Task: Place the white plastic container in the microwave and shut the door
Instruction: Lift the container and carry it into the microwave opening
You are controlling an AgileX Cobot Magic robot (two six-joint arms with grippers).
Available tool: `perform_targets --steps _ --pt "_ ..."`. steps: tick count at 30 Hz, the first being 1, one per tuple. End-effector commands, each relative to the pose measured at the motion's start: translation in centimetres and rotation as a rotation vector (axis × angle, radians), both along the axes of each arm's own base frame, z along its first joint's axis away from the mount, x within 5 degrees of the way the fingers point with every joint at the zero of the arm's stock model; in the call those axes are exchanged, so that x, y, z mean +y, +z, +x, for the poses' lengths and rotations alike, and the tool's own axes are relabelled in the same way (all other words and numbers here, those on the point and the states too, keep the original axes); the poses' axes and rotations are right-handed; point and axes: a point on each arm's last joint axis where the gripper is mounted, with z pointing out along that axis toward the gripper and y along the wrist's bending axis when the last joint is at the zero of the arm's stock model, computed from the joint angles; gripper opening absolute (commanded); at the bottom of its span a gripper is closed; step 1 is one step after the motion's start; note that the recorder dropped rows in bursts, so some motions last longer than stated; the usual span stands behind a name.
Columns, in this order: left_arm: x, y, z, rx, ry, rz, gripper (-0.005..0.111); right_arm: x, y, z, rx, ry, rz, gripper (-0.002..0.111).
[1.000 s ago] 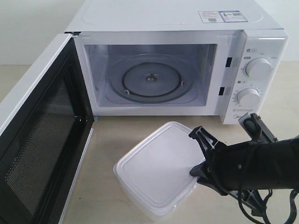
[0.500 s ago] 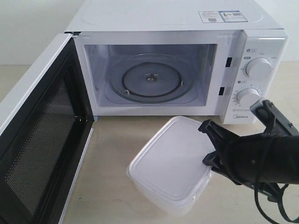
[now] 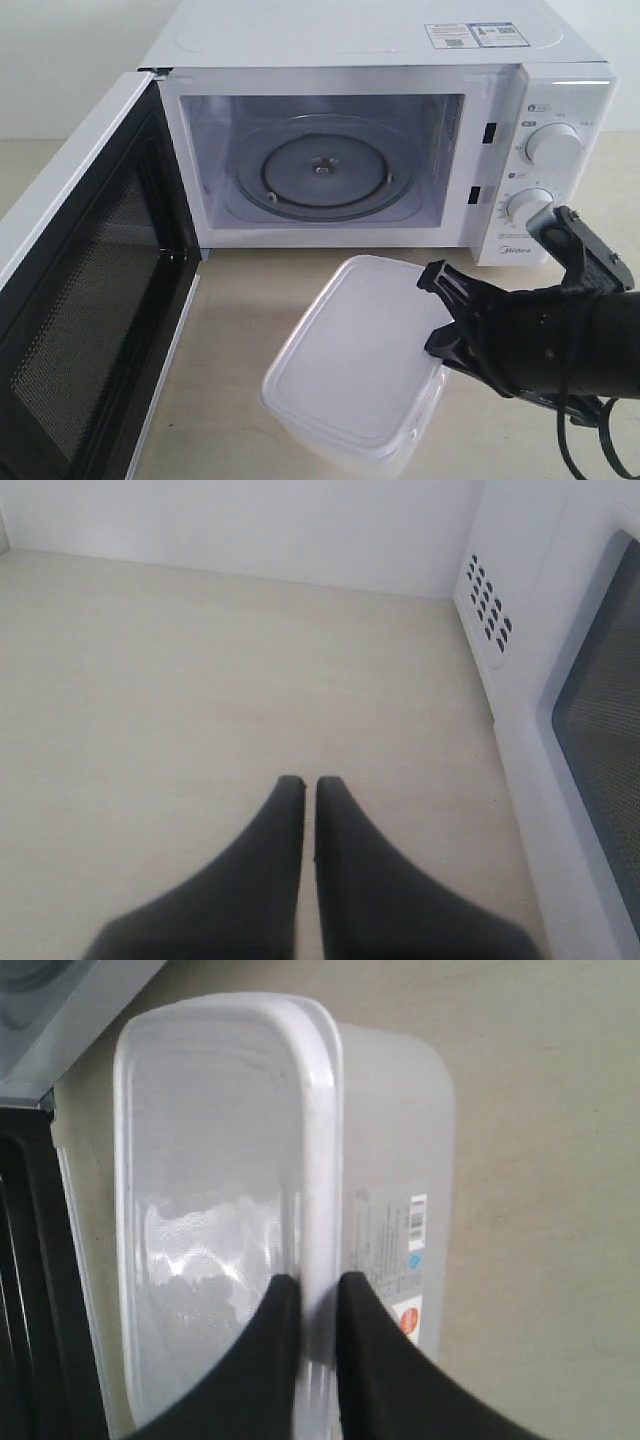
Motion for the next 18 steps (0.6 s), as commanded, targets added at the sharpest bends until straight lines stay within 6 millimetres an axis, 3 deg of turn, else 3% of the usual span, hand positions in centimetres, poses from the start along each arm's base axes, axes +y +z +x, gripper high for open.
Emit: perform_targets --steps 1,18 --pt "0.0 -0.1 0.0 -0.004 -0.003 -0.004 0.004 0.0 0.2 -0.3 -0.024 0.055 -0.006 0.000" --pt "0.0 -0.1 0.0 -0.004 -0.003 -0.004 0.004 -1.5 6.1 -2.4 -0.246 -0.095 0.123 0.000"
